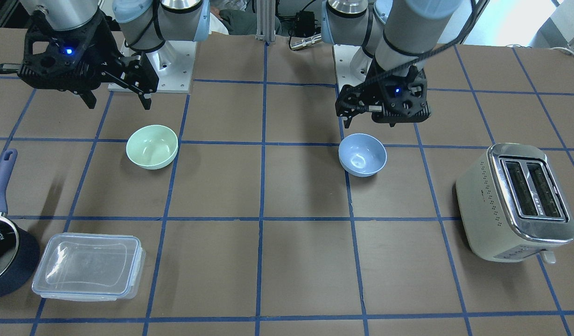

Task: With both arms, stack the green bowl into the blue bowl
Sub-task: 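Lower the left gripper onto the rim of the light blue bowl, then grasp the blue bowl rim and carry it toward the table center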

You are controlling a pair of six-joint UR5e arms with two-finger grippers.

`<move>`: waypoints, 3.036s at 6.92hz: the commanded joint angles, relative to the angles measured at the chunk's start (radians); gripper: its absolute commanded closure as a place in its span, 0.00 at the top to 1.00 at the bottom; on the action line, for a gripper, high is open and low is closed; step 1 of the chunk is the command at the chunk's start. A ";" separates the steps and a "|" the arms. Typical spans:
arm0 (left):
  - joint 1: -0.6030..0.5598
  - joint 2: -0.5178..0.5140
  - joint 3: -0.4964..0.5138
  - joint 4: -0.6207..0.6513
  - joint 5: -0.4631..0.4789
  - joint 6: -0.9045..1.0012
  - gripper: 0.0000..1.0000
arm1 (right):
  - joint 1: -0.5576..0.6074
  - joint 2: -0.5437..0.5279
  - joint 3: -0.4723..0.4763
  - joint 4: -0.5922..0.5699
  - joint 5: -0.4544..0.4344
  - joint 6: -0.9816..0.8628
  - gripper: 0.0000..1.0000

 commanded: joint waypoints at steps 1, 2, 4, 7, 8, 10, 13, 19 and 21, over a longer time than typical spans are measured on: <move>0.000 -0.009 -0.266 0.253 0.000 -0.002 1.00 | 0.000 -0.002 -0.001 0.004 -0.001 0.000 1.00; 0.000 -0.031 -0.366 0.410 -0.006 -0.004 1.00 | 0.000 0.000 -0.002 0.002 -0.001 0.000 1.00; 0.000 -0.046 -0.511 0.521 0.003 -0.008 1.00 | 0.000 0.000 -0.004 0.004 0.001 0.000 1.00; 0.000 -0.109 -0.551 0.629 -0.006 -0.020 0.41 | 0.000 0.000 -0.004 0.004 0.001 0.000 1.00; 0.000 -0.112 -0.544 0.640 -0.006 -0.002 0.19 | 0.000 0.000 -0.001 0.002 0.001 0.000 1.00; -0.007 -0.112 -0.537 0.666 0.003 0.013 0.00 | 0.000 0.000 -0.001 0.005 0.001 0.000 1.00; -0.124 -0.147 -0.363 0.631 0.002 -0.132 0.00 | 0.001 -0.002 0.002 0.005 0.001 0.000 1.00; -0.428 -0.517 0.101 0.578 0.008 -0.566 0.00 | -0.002 0.000 0.002 0.004 0.001 0.000 1.00; -0.430 -0.511 0.082 0.586 0.013 -0.566 0.35 | -0.003 0.000 0.002 0.002 -0.001 0.000 1.00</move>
